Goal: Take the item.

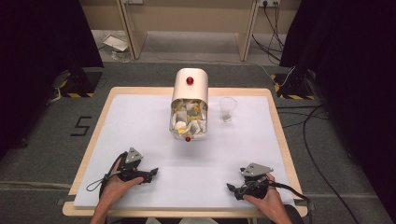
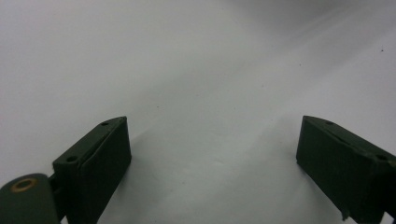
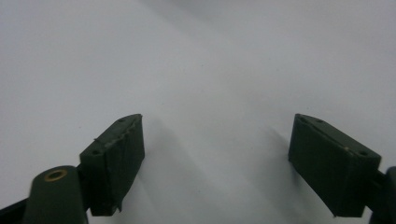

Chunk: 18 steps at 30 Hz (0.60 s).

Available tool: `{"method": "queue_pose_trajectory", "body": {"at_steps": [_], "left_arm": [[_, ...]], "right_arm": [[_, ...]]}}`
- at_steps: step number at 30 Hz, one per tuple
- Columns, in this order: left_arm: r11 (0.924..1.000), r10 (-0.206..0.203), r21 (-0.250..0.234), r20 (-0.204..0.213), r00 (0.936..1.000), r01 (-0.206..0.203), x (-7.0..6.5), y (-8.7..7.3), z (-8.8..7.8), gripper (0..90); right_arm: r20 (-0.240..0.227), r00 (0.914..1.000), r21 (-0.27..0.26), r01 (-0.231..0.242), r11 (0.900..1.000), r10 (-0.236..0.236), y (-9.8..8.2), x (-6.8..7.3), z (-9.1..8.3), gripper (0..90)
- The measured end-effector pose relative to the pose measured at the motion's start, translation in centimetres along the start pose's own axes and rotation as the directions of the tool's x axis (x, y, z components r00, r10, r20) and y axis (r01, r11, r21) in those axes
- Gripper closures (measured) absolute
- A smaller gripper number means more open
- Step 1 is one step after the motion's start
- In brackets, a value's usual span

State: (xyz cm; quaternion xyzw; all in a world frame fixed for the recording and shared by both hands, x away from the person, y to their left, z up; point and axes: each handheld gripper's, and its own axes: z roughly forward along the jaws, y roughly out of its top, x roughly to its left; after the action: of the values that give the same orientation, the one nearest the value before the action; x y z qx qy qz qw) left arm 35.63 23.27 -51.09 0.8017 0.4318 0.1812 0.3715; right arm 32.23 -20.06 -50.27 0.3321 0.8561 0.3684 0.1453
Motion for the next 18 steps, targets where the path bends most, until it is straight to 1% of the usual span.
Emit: {"method": "queue_pose_trajectory", "body": {"at_steps": [1,3,18], "left_arm": [[1.0000,0.000,0.000,0.000,1.0000,0.000,0.00,0.00,0.00,9.2],[1.0000,0.000,0.000,0.000,1.0000,0.000,0.00,0.00,0.00,9.2],[1.0000,0.000,0.000,0.000,1.0000,0.000,0.00,0.00,0.00,9.2]], "right_arm": [[-0.006,0.9999,0.003,0.013,1.000,-0.013,-0.05,0.06,0.00,14.6],[-0.005,0.9999,0.004,0.015,1.000,-0.015,-0.06,0.12,0.01,14.6],[-0.006,0.9999,0.005,0.015,1.000,-0.015,-0.05,0.10,0.04,14.4]]}}
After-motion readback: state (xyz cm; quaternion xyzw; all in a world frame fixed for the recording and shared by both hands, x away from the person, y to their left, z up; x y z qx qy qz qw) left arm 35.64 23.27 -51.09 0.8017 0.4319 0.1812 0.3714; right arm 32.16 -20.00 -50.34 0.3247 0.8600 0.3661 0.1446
